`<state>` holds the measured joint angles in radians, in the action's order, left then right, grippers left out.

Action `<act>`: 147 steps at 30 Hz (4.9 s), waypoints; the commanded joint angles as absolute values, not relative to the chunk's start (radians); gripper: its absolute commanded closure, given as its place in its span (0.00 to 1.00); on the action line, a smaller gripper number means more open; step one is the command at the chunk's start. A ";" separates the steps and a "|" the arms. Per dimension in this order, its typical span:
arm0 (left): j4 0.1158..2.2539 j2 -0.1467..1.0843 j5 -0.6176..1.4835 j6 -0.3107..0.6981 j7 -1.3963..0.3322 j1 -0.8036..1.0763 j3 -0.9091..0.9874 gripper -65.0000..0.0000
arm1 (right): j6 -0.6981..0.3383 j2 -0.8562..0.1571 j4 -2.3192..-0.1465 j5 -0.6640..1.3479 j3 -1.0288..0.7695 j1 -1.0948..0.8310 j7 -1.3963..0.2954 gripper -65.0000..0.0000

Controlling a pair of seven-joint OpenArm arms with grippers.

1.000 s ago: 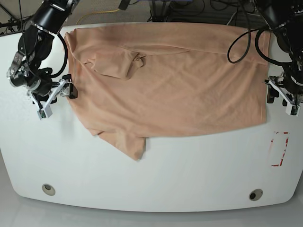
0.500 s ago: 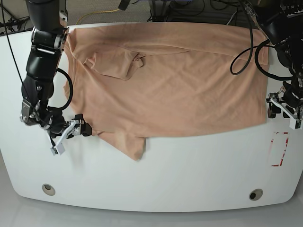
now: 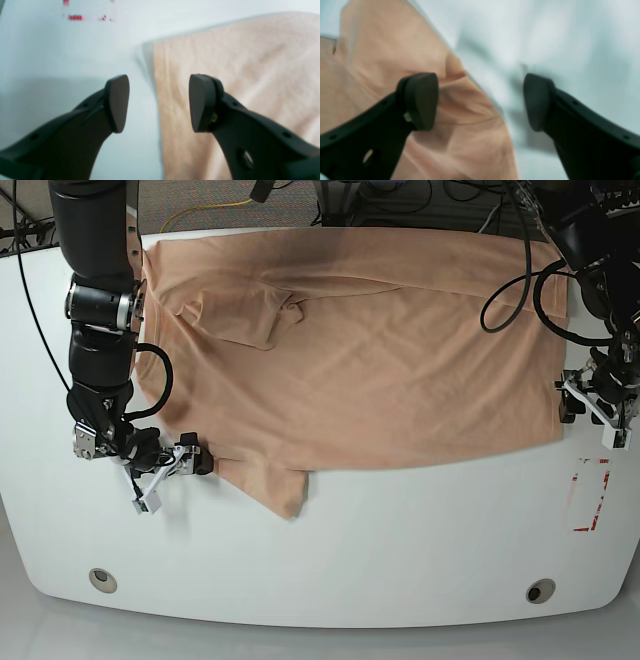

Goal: Fold the T-shirt properly
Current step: 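Release the shirt and move both grippers to the hem corners, then grasp the hem corners and fold the hem over onto the shoulder edge, then release the folded edge and regrasp it with both grippers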

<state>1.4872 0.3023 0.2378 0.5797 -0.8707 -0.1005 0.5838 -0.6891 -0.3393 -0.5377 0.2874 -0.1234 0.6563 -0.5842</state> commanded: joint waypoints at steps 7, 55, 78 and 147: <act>1.415 0.315 0.131 0.576 -0.765 -0.159 0.519 0.44 | -0.698 -0.298 -0.558 0.294 -0.130 0.657 -0.611 0.47; 1.133 0.311 0.079 0.532 -0.599 -0.374 0.429 1.00 | -0.698 -0.305 -1.020 0.295 -0.153 0.541 -0.839 1.00; 1.613 0.278 0.079 0.698 -0.751 -0.058 0.522 1.00 | -0.698 -0.260 -1.910 0.397 -0.423 0.068 -1.239 1.00; 1.785 0.300 0.074 0.698 -0.756 0.421 0.641 0.47 | -0.698 -0.236 -1.988 0.895 -0.713 -0.567 -1.251 0.25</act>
